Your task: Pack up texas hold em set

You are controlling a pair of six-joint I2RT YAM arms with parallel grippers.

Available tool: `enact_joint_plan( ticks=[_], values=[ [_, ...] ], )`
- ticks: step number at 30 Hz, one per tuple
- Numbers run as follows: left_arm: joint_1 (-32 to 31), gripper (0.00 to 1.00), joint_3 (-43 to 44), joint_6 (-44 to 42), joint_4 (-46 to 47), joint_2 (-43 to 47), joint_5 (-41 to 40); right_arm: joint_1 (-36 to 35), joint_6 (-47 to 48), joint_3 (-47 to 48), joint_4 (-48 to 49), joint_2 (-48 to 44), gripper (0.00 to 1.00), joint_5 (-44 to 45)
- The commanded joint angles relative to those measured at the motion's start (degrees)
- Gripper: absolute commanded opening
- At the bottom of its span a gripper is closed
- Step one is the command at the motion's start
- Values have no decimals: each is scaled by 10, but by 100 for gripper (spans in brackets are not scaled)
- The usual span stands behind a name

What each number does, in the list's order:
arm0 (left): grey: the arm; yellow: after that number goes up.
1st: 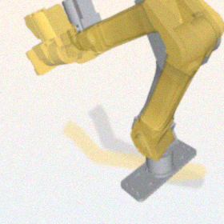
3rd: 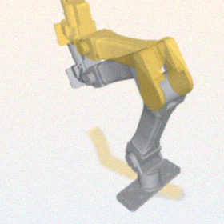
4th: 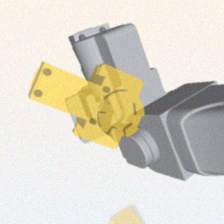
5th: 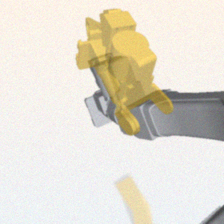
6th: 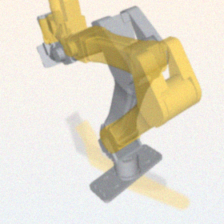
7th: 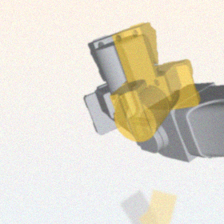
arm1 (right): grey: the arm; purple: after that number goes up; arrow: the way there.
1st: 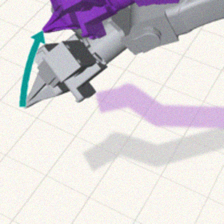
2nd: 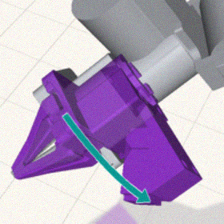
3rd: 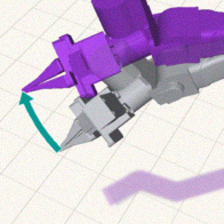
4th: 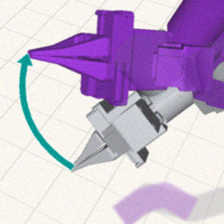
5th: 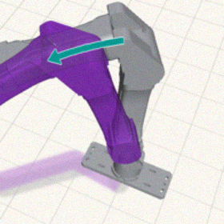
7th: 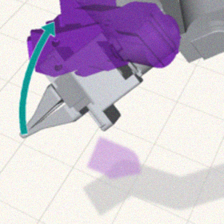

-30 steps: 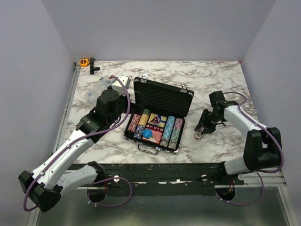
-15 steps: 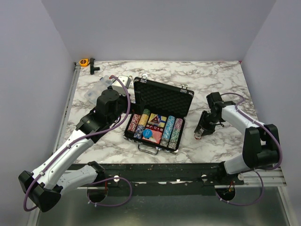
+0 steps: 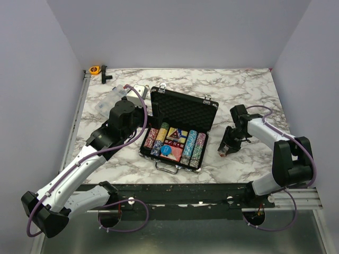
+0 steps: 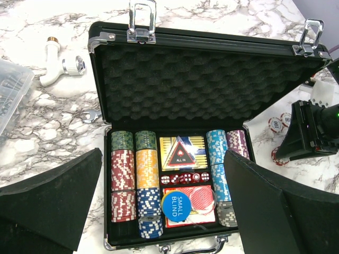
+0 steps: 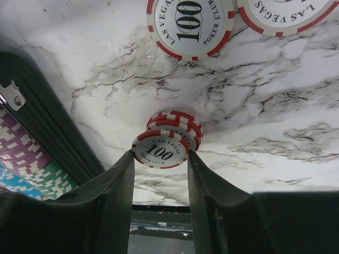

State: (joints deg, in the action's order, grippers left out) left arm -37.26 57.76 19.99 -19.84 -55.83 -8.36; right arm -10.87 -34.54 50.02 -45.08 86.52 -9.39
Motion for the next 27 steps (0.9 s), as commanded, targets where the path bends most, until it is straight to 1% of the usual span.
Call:
enact_joint_plan(
  ticks=[1, 11, 14, 27],
  values=[
    [-2, 97, 19, 3, -9, 0, 8, -4, -7, -6, -1, 6, 15, 25],
    [-2, 97, 20, 3, -10, 2, 7, -5, -8, -4, 0, 9, 21, 26],
    [-2, 97, 20, 3, -11, 0, 7, -5, -9, -4, 1, 8, 24, 23],
    [-3, 97, 20, 4, -9, -2, 11, -10, -7, 3, -18, -6, 48, 30]
  ],
)
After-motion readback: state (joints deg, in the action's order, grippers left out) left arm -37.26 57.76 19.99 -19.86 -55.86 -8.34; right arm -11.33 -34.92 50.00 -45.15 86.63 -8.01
